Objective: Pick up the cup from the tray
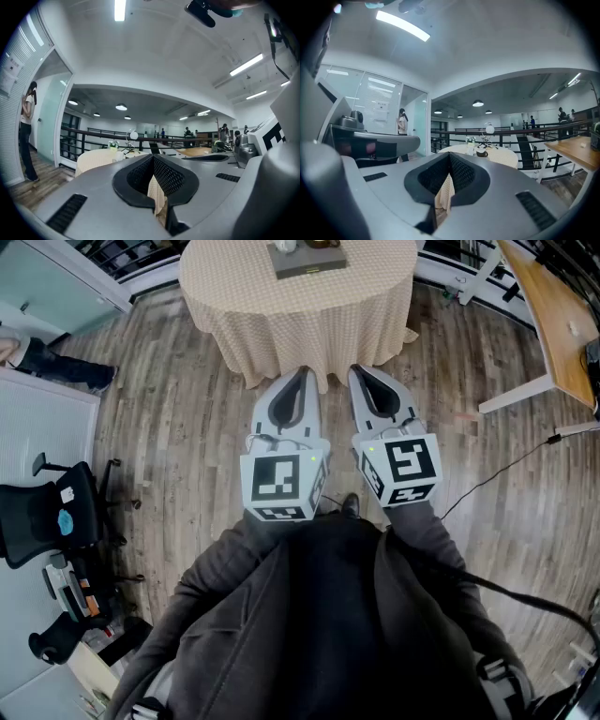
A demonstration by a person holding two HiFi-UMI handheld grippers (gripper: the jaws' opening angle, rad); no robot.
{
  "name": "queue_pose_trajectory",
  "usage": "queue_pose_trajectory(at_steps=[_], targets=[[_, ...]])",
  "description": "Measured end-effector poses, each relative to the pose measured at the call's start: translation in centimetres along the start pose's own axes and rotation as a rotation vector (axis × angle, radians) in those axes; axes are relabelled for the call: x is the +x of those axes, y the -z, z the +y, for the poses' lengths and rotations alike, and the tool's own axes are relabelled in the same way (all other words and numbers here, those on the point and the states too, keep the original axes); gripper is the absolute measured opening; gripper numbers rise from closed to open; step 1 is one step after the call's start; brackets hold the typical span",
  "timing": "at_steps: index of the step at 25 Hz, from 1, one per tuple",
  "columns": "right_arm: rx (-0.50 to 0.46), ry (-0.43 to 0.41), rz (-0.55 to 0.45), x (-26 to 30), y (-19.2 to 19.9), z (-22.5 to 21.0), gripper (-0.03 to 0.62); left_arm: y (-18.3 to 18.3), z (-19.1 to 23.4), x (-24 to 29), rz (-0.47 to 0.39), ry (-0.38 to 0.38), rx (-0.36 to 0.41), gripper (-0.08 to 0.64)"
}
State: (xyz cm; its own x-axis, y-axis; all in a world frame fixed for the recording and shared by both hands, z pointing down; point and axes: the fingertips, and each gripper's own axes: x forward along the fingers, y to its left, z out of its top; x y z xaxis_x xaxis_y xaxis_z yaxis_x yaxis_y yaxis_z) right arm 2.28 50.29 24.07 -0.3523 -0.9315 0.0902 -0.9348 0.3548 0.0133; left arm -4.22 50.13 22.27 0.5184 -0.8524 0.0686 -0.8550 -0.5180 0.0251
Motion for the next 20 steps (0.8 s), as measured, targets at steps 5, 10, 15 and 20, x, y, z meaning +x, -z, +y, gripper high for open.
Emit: queue_pose_trajectory(at_steps=[5,10,15,20], targets=[[0.005,0.000,-0.001,0.1,0.1,-0.7,0.007,0.1,-0.5,0.7,0.001,0.003,0.006,0.002],[0.011,0.003,-0.002,-0.5,0.6,-1.3,0.007,0.6,-1.3,0.9,0.009,0.007,0.014,0.002],[0.048,-0.024,-0.015,-1.4,0.9,-2.3,0.008,1.0,-3.1,1.5,0.025,0.014,0.020,0.002],[0.086,-0.050,-0.036,-2.9,1.0,-4.3,0.008,1.3,-5.7,2.1,0.037,0.010,0.035,0.002]])
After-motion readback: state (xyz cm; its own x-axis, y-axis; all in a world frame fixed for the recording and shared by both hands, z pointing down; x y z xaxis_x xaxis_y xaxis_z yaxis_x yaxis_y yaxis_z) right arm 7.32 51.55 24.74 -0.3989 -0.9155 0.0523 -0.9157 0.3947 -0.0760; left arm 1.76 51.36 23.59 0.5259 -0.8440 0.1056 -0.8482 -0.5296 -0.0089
